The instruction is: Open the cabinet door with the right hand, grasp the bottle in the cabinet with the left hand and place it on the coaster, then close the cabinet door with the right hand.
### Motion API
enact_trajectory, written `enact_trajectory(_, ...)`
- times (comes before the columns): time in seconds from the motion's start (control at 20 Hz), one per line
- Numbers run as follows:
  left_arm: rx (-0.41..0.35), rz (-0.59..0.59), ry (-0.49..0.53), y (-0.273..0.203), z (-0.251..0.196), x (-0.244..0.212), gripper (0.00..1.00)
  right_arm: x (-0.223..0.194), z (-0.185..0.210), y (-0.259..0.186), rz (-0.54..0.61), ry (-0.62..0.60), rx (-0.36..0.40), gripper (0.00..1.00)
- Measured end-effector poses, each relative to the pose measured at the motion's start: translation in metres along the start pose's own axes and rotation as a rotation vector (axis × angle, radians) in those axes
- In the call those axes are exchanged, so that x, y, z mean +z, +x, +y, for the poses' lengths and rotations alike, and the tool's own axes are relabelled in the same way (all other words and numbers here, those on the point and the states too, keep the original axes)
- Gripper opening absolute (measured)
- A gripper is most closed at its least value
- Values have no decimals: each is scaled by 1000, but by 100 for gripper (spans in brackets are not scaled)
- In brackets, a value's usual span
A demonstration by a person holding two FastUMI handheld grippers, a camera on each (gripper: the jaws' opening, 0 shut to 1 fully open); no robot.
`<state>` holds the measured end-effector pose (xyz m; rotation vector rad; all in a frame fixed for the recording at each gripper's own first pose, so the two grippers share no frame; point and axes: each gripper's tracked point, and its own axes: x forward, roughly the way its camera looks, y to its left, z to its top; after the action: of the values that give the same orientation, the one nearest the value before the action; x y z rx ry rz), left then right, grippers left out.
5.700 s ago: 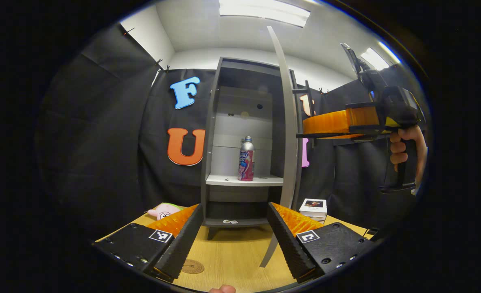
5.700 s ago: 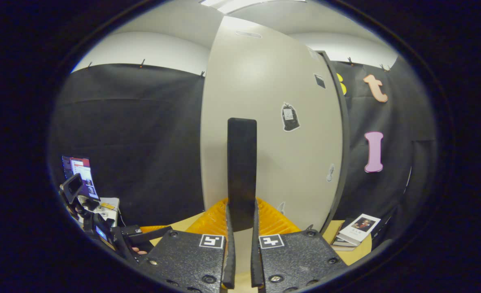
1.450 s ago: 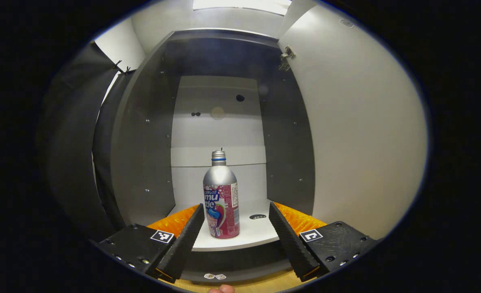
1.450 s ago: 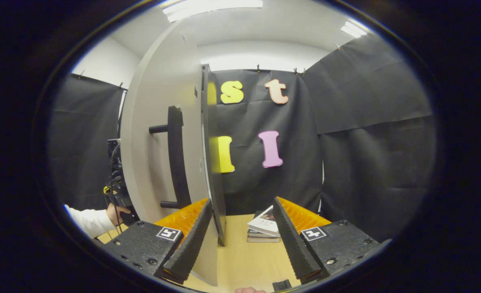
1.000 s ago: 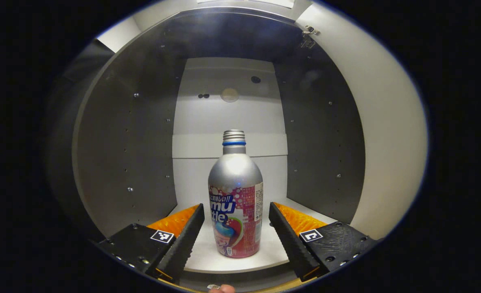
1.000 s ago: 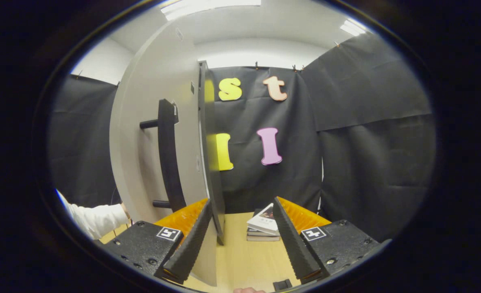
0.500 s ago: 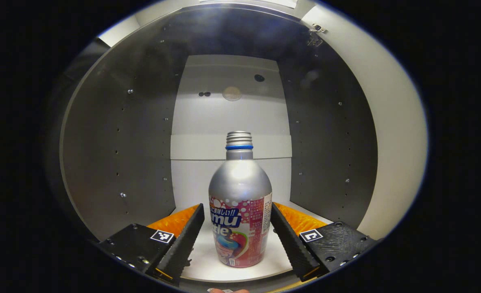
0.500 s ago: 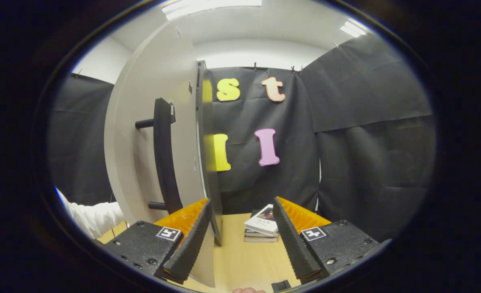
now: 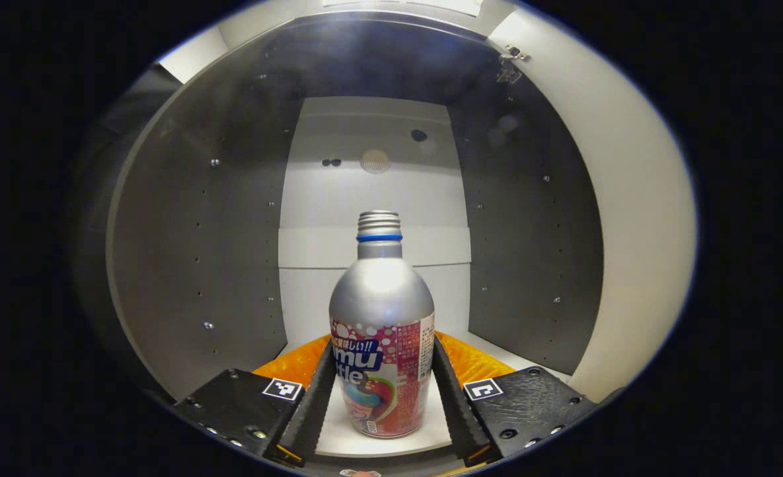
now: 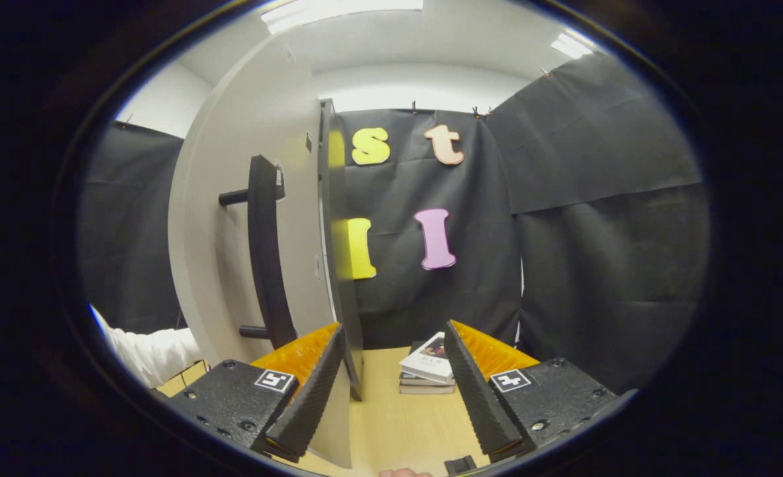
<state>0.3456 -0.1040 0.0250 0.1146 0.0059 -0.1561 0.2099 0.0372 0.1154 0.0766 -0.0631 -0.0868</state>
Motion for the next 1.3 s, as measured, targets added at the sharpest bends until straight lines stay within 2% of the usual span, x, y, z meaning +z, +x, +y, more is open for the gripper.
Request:
enact_trajectory(0.05, -11, -13, 4, -8, -1, 7, 73, 1, 0, -1, -4, -3, -1, 93)
enact_trajectory(0.1, -19, -27, 7, -18, -3, 13, 63, 2, 0, 0, -4, -9, -3, 93)
enact_trajectory(0.15, -29, -42, 8, -29, -4, 20, 73, 2, 0, 0, -2, -14, -3, 93)
enact_trajectory(0.4, -46, -68, 10, -96, -1, 31, 73, 5, 0, -1, -7, -35, -9, 93)
enact_trajectory(0.6, -8, -62, 14, -153, 23, 19, 73, 7, 0, -2, -23, -55, -12, 93)
enact_trajectory(0.85, 141, -38, 6, -226, 76, -44, 73, 10, 1, -5, -29, -37, -7, 93)
enact_trajectory(1.0, 265, -9, 78, -267, 108, -81, 73, 11, 0, -5, -28, -33, -19, 93)
enact_trajectory(1.1, 308, 6, 85, -287, 115, -103, 73, 16, 1, -6, -44, -23, -26, 93)
enact_trajectory(1.3, 348, 52, 51, -309, 110, -154, 73, 21, 1, -6, -45, -4, -30, 93)
